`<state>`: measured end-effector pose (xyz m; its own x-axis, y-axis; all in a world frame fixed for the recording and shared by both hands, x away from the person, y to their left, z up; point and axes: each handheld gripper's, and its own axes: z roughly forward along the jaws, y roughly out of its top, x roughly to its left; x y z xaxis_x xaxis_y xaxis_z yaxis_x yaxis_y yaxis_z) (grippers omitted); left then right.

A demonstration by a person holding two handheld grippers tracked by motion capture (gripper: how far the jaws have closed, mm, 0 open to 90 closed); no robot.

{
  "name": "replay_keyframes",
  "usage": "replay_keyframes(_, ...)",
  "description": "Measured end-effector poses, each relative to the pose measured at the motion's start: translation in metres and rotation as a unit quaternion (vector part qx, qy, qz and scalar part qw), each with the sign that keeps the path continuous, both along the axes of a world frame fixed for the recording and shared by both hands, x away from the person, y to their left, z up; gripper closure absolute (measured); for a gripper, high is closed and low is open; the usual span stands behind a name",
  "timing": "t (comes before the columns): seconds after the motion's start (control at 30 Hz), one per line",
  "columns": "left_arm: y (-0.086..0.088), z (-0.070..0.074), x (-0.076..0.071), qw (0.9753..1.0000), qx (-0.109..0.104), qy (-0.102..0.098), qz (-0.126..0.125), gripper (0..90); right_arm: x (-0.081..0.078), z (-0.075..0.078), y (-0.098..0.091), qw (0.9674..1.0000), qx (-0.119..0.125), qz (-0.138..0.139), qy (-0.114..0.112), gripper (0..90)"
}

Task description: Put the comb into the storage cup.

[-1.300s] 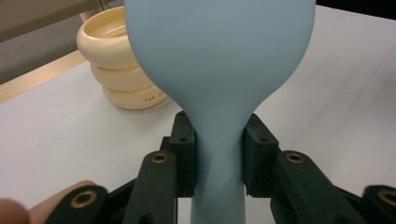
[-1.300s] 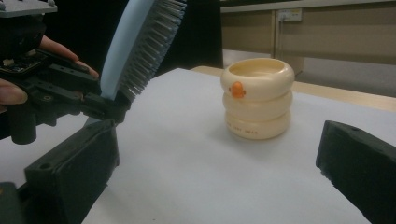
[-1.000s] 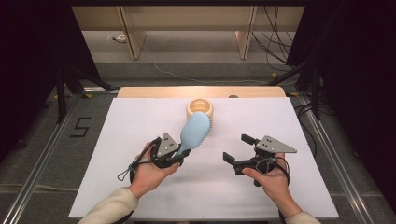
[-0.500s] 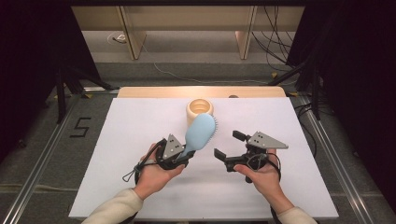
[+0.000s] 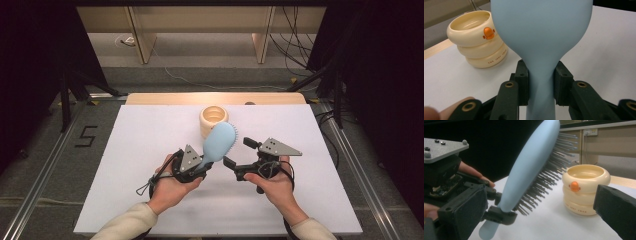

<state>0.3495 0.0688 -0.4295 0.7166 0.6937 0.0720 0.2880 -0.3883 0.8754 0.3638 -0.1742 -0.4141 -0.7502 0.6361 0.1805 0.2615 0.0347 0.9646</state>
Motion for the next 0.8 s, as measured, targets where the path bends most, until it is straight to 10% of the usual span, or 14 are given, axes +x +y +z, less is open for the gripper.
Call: replay_keyframes(0.8, -0.019, -0.002, -0.004, 0.9999, 0.004, -0.007, -0.008, 69.3, 0.01, 0.002, 0.016, 0.9998, 0.017, -0.008, 0.012, 0.3)
